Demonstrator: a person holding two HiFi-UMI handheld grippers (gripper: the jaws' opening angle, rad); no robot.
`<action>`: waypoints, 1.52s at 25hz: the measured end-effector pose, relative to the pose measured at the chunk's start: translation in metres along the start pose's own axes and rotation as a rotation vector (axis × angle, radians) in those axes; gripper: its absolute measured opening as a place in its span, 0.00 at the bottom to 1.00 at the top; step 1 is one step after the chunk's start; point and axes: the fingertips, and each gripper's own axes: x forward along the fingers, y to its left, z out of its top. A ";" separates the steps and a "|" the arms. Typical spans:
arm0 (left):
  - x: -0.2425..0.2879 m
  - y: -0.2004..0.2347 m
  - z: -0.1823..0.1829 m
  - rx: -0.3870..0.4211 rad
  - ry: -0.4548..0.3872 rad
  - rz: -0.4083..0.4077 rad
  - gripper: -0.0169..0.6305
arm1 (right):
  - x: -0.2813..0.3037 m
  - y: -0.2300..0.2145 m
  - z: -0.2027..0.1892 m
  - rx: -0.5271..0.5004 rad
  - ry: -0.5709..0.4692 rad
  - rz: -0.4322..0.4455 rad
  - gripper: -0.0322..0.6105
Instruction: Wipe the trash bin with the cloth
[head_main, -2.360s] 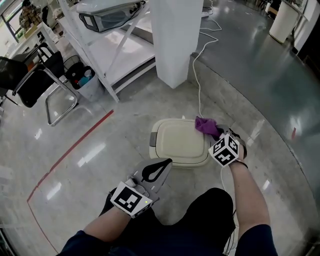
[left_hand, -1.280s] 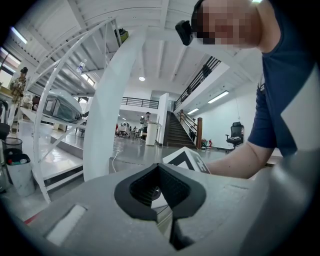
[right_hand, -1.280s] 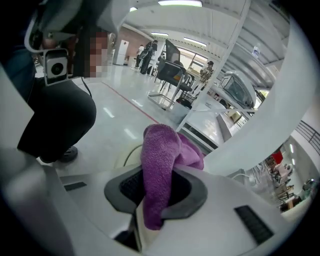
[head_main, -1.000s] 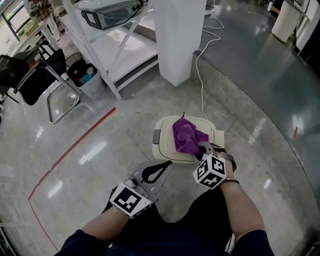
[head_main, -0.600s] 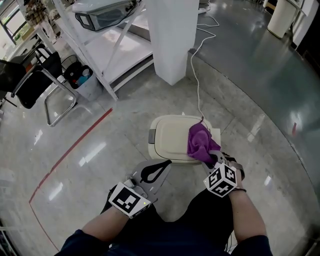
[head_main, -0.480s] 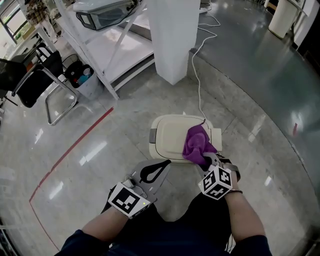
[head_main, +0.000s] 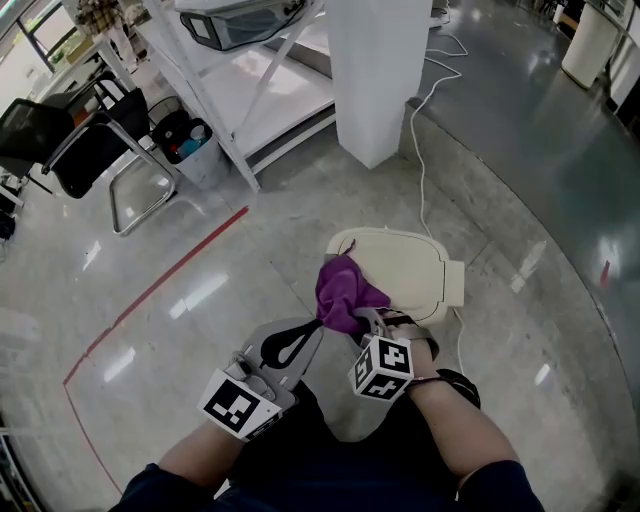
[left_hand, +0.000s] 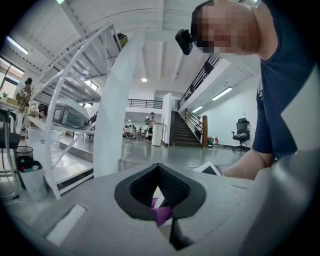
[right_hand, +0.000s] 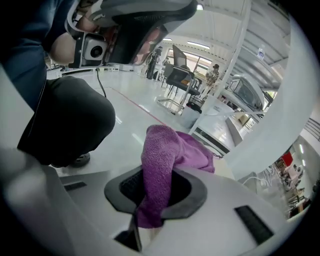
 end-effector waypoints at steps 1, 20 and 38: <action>-0.002 0.003 0.000 -0.001 -0.002 0.009 0.03 | 0.004 0.001 0.005 -0.008 -0.004 0.007 0.18; 0.043 -0.028 0.008 0.046 -0.009 -0.078 0.03 | -0.056 -0.036 -0.013 0.109 -0.093 -0.097 0.18; 0.058 -0.100 0.208 -0.039 0.017 -0.242 0.03 | -0.279 -0.091 0.038 0.399 -0.123 -0.190 0.17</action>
